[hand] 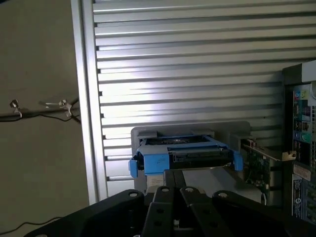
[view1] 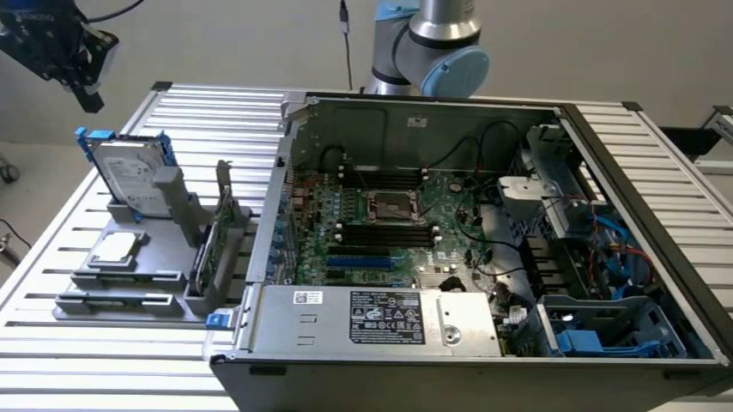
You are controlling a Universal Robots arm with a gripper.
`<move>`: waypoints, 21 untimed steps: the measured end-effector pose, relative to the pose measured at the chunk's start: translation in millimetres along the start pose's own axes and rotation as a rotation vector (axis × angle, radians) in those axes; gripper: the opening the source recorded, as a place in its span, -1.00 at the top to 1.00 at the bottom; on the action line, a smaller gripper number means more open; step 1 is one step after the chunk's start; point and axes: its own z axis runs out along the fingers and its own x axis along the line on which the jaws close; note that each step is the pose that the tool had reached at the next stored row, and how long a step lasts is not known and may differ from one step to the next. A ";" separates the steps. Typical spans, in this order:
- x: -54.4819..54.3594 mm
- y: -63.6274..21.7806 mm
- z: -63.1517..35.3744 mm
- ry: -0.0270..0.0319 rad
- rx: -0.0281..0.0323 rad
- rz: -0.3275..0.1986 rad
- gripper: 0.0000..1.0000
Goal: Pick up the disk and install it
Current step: 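Reach for the disk, then pick up the disk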
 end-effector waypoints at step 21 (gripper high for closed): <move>0.4 0.1 1.5 -0.0006 -0.0064 -0.119 0.79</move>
